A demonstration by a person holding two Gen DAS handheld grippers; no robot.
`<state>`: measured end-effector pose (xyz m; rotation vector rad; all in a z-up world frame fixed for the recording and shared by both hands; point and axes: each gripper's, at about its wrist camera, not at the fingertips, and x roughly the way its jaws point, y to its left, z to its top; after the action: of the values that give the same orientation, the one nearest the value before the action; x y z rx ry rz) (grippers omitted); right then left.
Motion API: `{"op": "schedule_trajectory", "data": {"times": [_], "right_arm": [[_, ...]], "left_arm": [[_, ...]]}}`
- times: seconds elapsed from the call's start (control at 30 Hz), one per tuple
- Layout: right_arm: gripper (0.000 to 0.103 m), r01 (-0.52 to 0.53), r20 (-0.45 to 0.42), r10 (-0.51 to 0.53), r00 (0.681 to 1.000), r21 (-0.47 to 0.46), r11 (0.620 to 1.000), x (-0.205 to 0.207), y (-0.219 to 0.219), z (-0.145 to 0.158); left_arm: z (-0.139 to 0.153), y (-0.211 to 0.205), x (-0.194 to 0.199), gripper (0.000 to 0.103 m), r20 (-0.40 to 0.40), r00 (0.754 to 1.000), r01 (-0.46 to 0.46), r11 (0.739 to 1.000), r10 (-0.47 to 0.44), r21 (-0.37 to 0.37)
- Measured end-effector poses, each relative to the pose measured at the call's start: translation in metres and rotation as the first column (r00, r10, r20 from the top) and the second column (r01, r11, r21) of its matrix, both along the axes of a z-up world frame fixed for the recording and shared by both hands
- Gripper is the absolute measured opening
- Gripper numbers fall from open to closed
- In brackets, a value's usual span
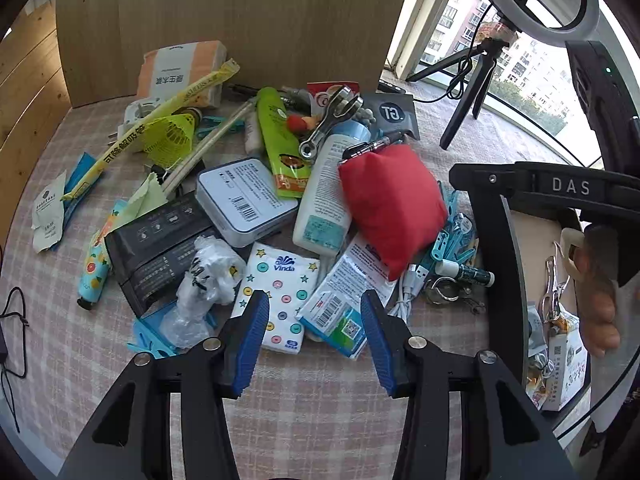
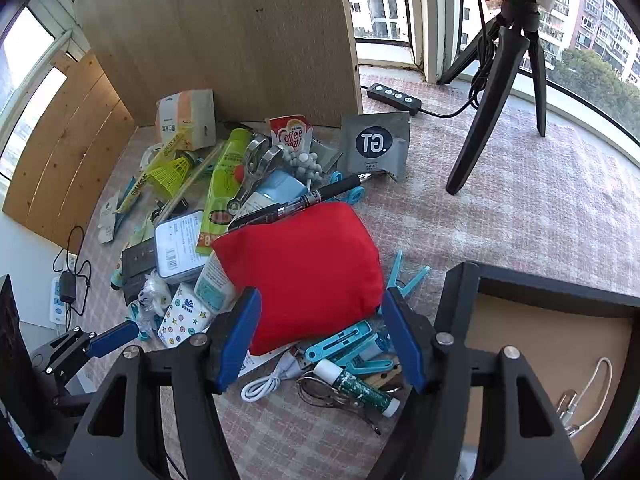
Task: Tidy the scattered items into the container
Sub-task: 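Move both grippers to the red cushion on the pile, then grasp the red cushion with the right gripper while the left also pinches it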
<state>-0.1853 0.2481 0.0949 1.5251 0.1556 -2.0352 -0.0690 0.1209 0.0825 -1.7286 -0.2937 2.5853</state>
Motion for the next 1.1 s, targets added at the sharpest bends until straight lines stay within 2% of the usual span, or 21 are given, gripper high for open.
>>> {"op": "schedule_trajectory", "data": {"times": [0.1,0.5,0.63,0.87,1.0,1.1], "right_arm": [[0.062,-0.018,0.009,0.017,1.000,0.014,1.000,-0.013,-0.006,-0.010],[0.064,-0.019,0.115,0.024,0.993,-0.045,0.999,-0.056,-0.013,-0.048],[0.069,-0.041,0.076,0.044,0.996,-0.034,0.999,-0.054,-0.021,-0.047],[0.069,-0.060,0.100,0.065,0.993,-0.049,0.997,-0.053,-0.031,-0.050],[0.069,-0.054,0.179,0.069,0.981,-0.088,0.995,-0.053,-0.033,-0.058],[0.069,-0.030,0.241,0.060,0.969,-0.127,0.991,-0.047,-0.032,-0.064]], "left_arm": [[-0.005,0.015,-0.014,0.045,0.006,1.000,0.020,1.000,-0.020,0.021],[-0.029,0.043,-0.055,0.047,0.030,0.999,0.041,0.998,-0.043,0.057],[-0.041,0.045,-0.063,0.047,0.055,0.998,0.025,0.997,-0.029,0.069],[-0.048,0.051,-0.065,0.047,0.061,0.998,0.030,0.996,-0.035,0.083],[-0.050,0.050,-0.064,0.046,0.058,0.998,0.025,0.994,-0.031,0.108],[-0.052,0.050,-0.063,0.040,0.061,0.997,0.032,0.990,-0.041,0.137]]}}
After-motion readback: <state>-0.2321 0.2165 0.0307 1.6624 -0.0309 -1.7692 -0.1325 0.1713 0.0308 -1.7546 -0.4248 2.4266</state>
